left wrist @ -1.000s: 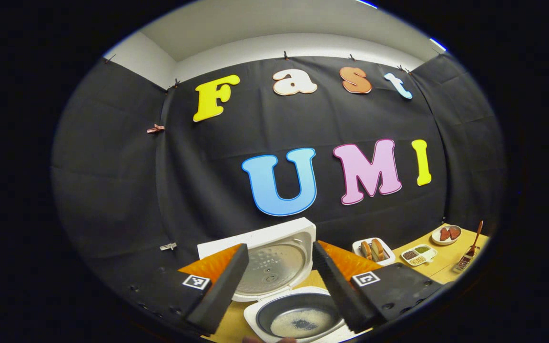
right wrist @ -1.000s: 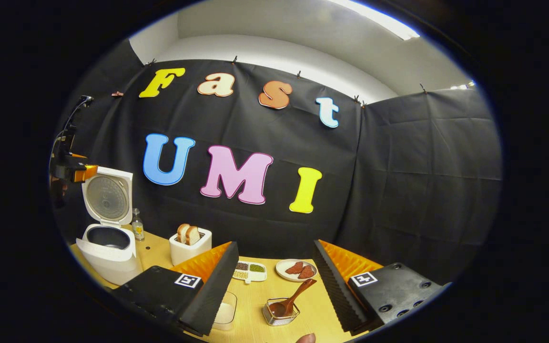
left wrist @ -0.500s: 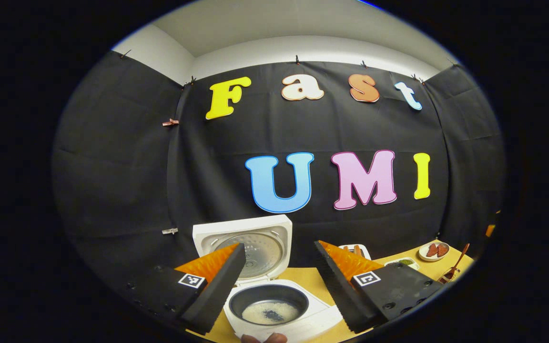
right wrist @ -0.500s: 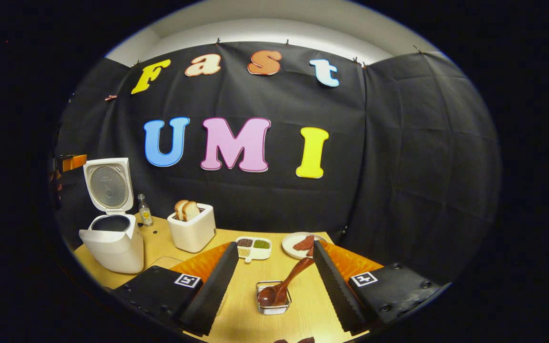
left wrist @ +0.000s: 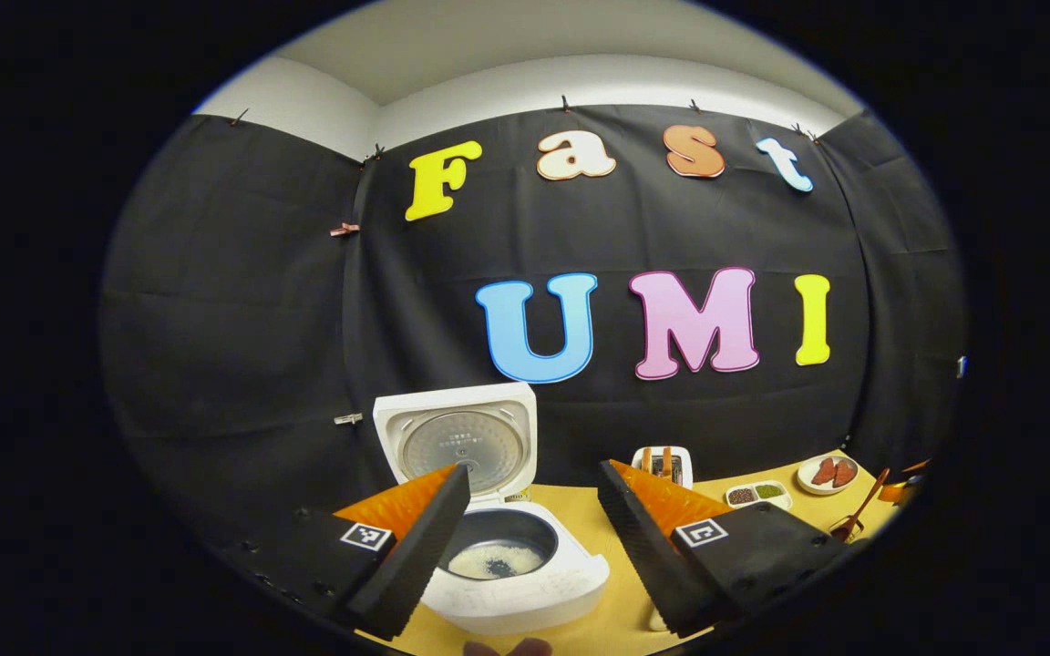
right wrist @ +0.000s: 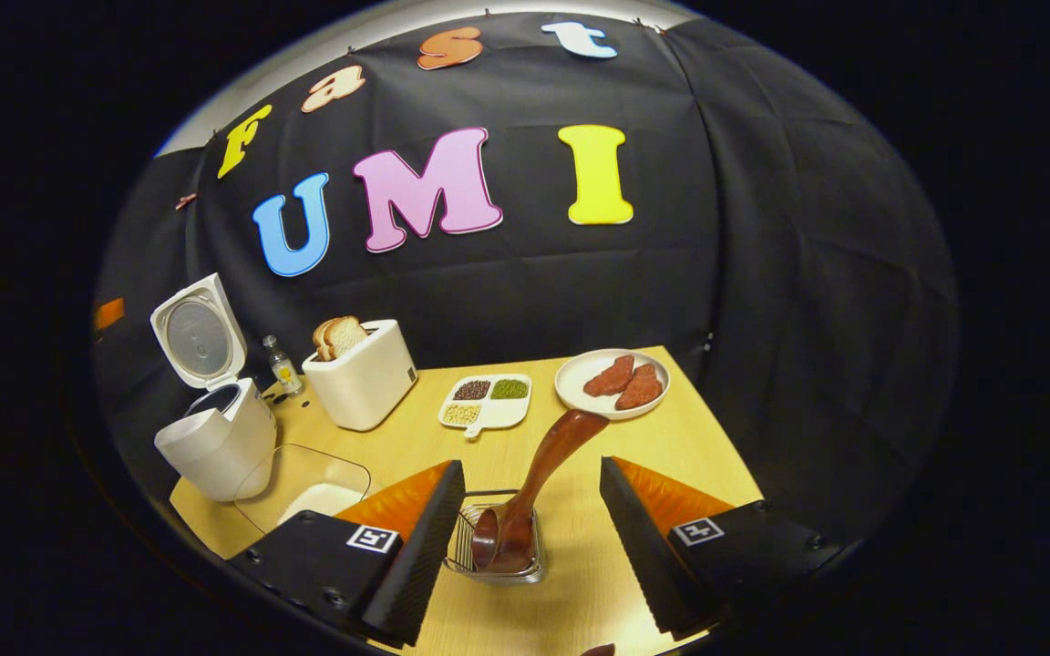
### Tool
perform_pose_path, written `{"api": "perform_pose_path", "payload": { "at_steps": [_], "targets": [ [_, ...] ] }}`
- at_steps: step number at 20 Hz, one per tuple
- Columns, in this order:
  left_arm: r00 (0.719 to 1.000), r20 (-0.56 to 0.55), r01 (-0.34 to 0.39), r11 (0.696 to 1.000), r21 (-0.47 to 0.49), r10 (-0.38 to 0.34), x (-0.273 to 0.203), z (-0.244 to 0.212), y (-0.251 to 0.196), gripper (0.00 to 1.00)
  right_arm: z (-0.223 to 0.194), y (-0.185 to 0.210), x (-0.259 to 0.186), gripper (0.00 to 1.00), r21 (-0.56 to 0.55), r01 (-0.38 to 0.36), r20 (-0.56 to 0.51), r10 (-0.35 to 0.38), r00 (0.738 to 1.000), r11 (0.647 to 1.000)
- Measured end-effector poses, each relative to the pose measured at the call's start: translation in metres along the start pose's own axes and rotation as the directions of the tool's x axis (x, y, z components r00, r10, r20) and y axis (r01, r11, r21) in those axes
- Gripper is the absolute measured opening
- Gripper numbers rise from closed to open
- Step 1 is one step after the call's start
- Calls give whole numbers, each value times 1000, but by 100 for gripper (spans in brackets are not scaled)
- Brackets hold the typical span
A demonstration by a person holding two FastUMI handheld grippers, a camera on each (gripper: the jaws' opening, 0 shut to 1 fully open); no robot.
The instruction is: Close the left gripper, press the button to open the rice cooker; take a wooden spoon from the chopstick holder with the right hand, scoop a spoonful of rice and pour it into the rice cooker, then put the wooden spoon back into the chopstick holder.
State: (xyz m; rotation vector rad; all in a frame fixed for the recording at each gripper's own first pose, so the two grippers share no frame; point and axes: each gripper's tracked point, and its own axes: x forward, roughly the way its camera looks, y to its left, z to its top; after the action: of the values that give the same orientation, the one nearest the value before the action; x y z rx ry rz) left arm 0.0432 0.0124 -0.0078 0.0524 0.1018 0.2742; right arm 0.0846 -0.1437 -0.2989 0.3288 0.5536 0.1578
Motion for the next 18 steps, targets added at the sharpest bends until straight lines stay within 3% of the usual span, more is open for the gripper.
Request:
{"api": "perform_pose_path", "payload": {
  "at_steps": [4, 7, 11, 14, 18],
  "targets": [
    [998, -41, -52, 999, 1, 52, -21, -8, -14, 97, -21, -3, 41, 83, 26, -44, -57, 46, 997, 999],
    [995, -63, -83, 996, 22, 84, -30, -11, -23, 97, -24, -2, 60, 41, 57, -74, -72, 78, 994, 996],
    [993, -63, -101, 994, 47, 103, -39, -6, -38, 97, -27, 2, 57, 17, 167, -109, -85, 124, 989, 980],
    [993, -61, -95, 994, 53, 99, -46, -5, -46, 97, -20, 6, 50, 10, 175, -130, -68, 143, 987, 976],
    [995, -64, -70, 997, 24, 71, -48, -7, -49, 96, 20, 9, 35, 10, 180, -131, 25, 128, 991, 975]
  ]
}}
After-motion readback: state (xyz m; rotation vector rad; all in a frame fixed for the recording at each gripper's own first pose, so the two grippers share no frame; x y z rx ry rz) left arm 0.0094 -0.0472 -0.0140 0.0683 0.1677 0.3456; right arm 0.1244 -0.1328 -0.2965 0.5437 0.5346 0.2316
